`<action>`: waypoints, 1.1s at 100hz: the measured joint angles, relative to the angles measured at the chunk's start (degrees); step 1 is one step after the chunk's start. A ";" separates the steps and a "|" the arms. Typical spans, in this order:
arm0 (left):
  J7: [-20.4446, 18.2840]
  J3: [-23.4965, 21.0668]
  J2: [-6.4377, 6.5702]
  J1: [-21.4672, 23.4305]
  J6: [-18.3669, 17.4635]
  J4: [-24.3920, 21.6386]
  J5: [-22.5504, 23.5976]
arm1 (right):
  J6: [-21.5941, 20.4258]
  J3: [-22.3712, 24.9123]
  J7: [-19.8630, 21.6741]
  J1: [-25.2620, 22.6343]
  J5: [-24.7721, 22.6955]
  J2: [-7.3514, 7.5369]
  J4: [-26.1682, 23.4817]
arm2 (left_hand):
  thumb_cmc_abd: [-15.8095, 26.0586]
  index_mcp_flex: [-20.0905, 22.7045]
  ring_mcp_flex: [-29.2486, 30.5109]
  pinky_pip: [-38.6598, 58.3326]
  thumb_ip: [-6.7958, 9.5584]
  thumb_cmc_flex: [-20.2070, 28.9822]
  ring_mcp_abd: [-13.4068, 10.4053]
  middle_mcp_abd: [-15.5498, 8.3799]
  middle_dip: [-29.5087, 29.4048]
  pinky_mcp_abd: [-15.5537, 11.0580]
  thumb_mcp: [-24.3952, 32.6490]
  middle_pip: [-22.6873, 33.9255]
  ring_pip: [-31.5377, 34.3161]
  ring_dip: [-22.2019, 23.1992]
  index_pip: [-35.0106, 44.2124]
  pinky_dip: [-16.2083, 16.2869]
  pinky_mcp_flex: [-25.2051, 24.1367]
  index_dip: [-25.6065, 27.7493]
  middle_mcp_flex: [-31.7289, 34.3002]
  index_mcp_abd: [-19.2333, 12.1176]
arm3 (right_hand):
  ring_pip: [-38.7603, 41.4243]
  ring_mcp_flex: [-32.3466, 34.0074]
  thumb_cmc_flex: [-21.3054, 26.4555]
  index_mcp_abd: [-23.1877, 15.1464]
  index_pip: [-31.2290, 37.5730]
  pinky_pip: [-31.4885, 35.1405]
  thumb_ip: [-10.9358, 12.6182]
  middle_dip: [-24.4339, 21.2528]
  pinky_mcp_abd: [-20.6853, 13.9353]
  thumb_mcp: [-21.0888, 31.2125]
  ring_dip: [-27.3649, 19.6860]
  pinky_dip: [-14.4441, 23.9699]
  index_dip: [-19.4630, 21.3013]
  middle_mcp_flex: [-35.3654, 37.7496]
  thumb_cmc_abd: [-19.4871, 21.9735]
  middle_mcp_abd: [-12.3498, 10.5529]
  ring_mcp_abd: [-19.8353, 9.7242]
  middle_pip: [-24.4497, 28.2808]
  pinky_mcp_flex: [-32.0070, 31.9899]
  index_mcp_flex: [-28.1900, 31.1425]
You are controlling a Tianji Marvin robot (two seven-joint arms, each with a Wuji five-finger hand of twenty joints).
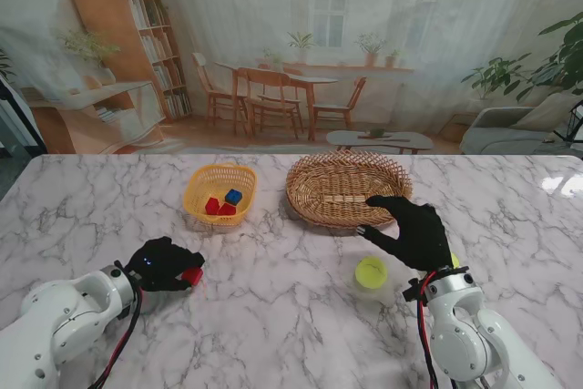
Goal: Sort the blocks and the balls into two baskets
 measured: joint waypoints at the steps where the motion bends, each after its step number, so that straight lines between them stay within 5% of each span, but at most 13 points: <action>1: -0.02 0.00 0.00 -0.16 -0.03 0.00 0.00 | 0.00 0.00 0.00 0.00 0.00 0.00 0.00 | 0.00 0.00 0.00 0.00 0.00 0.00 0.00 0.00 0.00 0.00 0.00 -0.01 0.00 0.00 0.01 0.00 0.00 0.00 0.00 0.00 | 0.00 0.00 0.00 0.00 0.00 0.00 0.00 0.00 0.00 0.00 0.00 0.00 0.00 0.00 0.00 0.00 0.00 0.00 0.00 0.00; 17: 0.04 -0.44 -0.11 -2.25 -0.18 -0.26 -0.48 | -0.02 0.02 0.02 0.00 0.00 0.01 0.01 | 0.00 0.00 0.01 0.01 0.00 0.00 -0.02 0.00 0.01 0.00 -0.07 -0.02 0.00 0.01 0.09 0.02 0.04 0.00 0.01 0.00 | 0.00 0.00 0.00 0.00 0.00 0.00 0.00 0.00 0.00 0.00 0.00 0.00 0.00 0.00 0.00 0.00 0.00 0.00 -0.01 0.00; 28: -0.80 -0.60 -0.35 -3.95 -0.09 -0.27 -5.28 | -0.06 0.06 -0.07 -0.04 0.03 0.01 0.01 | 0.00 0.00 0.81 0.25 0.00 0.00 -0.03 -0.06 0.02 0.00 -0.55 -0.20 0.03 0.04 0.50 0.42 0.60 -0.01 0.75 -0.01 | 0.00 -0.01 0.00 0.00 0.00 0.00 0.00 0.00 0.00 0.00 0.00 0.00 0.00 0.00 0.00 0.00 0.00 0.00 -0.02 0.00; 51: -1.89 0.18 -0.48 -7.47 0.28 -0.83 -4.75 | -0.12 0.07 -0.14 -0.06 0.02 -0.01 0.00 | 0.00 0.00 0.79 0.67 0.00 0.00 -0.03 -0.07 0.02 0.00 -0.56 -0.79 0.04 0.27 0.64 0.59 0.59 -0.46 1.35 -0.01 | 0.00 -0.01 0.00 0.00 0.00 0.00 0.00 0.00 0.00 0.00 0.00 0.00 0.00 0.00 0.00 0.00 0.00 0.00 -0.03 0.00; 110: -5.74 12.37 -0.57 -24.31 9.34 8.46 -11.02 | -0.04 0.02 0.14 0.04 0.15 0.01 0.08 | 0.00 0.00 0.79 0.67 0.00 0.00 -0.08 -0.09 0.02 0.00 -0.60 -0.79 0.04 0.59 0.74 0.63 0.59 -0.56 1.35 -0.03 | 0.00 -0.01 0.00 0.00 0.00 0.00 0.00 0.00 0.00 0.00 0.00 0.00 0.00 0.00 0.00 0.01 0.00 0.00 -0.04 0.00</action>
